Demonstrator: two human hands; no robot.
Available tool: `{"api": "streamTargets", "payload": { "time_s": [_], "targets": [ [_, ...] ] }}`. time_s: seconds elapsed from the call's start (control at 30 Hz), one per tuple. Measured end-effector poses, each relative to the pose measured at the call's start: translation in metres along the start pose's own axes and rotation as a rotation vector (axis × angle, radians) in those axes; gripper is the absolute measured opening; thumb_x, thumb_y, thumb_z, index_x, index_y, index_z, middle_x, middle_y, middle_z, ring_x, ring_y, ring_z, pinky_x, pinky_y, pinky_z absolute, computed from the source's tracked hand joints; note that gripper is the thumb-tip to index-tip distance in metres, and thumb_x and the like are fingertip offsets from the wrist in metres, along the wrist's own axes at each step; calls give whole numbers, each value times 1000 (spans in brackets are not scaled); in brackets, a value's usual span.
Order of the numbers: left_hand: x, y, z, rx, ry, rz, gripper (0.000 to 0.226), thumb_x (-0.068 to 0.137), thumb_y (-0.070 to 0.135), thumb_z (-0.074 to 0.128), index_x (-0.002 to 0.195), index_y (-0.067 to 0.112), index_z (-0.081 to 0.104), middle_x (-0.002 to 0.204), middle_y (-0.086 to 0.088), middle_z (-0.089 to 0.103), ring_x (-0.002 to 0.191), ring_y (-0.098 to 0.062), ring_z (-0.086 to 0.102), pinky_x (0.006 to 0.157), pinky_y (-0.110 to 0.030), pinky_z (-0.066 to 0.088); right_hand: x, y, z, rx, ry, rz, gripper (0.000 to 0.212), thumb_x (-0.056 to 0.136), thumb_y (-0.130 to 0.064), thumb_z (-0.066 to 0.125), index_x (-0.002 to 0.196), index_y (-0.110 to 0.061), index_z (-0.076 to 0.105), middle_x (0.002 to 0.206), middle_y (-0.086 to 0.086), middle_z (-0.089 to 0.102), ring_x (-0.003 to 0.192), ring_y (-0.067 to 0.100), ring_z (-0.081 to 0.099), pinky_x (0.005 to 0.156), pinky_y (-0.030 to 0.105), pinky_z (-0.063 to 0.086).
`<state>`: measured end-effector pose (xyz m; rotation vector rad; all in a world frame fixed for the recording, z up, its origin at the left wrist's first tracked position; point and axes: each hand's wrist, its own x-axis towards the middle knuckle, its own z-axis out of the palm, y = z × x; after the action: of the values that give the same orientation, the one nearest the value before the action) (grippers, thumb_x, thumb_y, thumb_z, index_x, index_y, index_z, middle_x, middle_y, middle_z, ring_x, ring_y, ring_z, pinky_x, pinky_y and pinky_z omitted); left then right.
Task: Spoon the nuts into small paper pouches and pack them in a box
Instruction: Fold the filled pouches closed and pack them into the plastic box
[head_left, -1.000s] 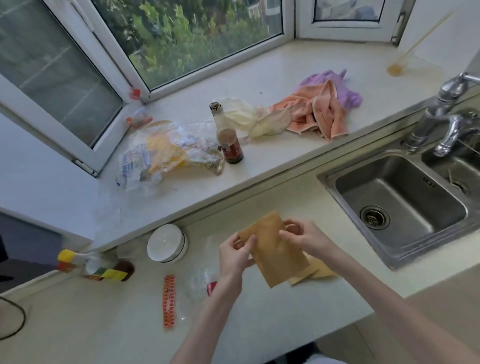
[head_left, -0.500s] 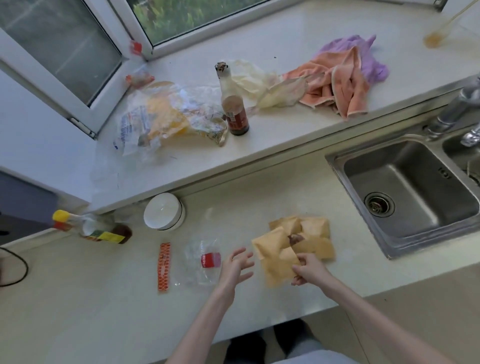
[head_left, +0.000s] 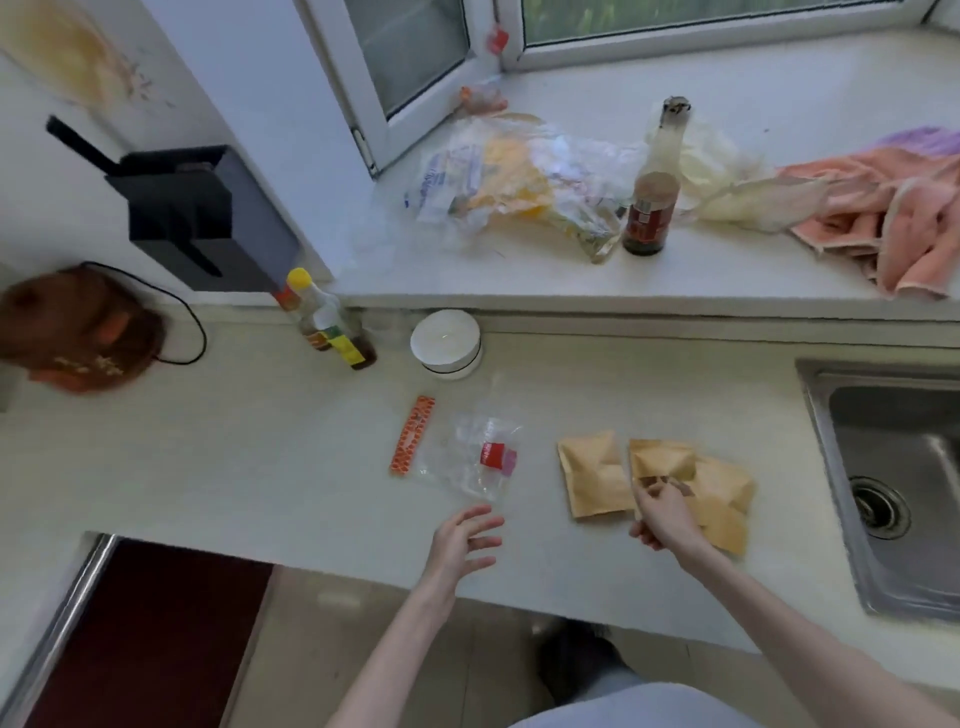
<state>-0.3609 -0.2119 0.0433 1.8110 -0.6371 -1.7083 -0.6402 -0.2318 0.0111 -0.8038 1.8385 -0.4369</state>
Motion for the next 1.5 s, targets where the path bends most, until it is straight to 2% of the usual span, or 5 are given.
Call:
{"api": "streamTargets", "payload": {
  "time_s": [0.27, 0.43, 0.7, 0.87, 1.5],
  "targets": [
    [-80, -81, -78, -248, 251, -10, 19, 95, 4, 50, 96, 17, 63, 76, 5, 74, 67, -13, 65, 59, -26, 47, -55, 39, 25, -273, -223, -59, 27, 86, 2, 40, 92, -7, 65, 56, 7, 62, 51, 18, 50, 45, 23, 36],
    [-145, -161, -111, -283, 383, 5, 21, 100, 7, 43, 108, 13, 61, 101, -6, 70, 84, -21, 64, 71, -30, 49, -104, 64, 66, -456, -390, -172, 26, 83, 10, 43, 85, -3, 65, 54, 8, 61, 36, 8, 49, 37, 17, 35],
    [-258, -287, -134, -467, 611, -67, 24, 100, 3, 35, 109, 10, 57, 95, -6, 68, 70, -16, 58, 53, -23, 44, -176, 91, 137, -660, -586, -294, 29, 81, 10, 42, 81, -5, 66, 46, 3, 59, 38, 16, 47, 38, 18, 36],
    [-307, -344, -136, -551, 736, -92, 27, 99, 3, 35, 111, 9, 59, 103, -14, 67, 73, -20, 57, 63, -27, 41, -212, 84, 179, -783, -706, -426, 31, 83, 8, 40, 83, -9, 66, 62, 13, 62, 47, 17, 48, 44, 20, 40],
    [-347, -422, -97, -983, 1015, -357, 29, 101, 14, 35, 112, 10, 62, 106, -11, 70, 85, -26, 59, 73, -33, 44, -191, 43, 295, -1060, -852, -345, 28, 86, 10, 39, 86, 0, 65, 59, 13, 55, 47, 20, 44, 43, 20, 29]
  ]
}}
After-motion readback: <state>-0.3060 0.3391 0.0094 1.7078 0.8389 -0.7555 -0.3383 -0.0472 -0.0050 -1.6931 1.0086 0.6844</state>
